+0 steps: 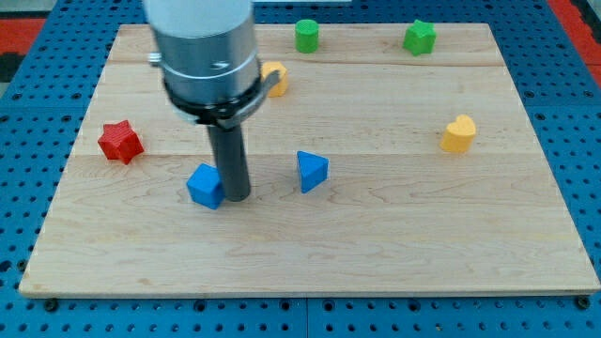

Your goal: Move the blue triangle to the bottom center

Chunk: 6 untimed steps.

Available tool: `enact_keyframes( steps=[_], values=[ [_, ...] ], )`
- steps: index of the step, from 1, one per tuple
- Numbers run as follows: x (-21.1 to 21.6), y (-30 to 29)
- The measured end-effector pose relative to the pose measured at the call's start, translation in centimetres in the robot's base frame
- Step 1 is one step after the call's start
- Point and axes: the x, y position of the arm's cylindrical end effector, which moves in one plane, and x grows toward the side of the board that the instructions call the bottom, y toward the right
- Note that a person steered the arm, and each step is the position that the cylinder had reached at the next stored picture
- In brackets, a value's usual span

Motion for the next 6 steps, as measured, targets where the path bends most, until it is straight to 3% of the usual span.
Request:
enact_keyframes(
  steps=[1,2,3,5,6],
  values=[
    [-3.5,0.4],
    [-1.8,-3.5],
    [2.9,-6.5],
    [6.2,-4.3],
    [6.2,-10.5]
  ],
)
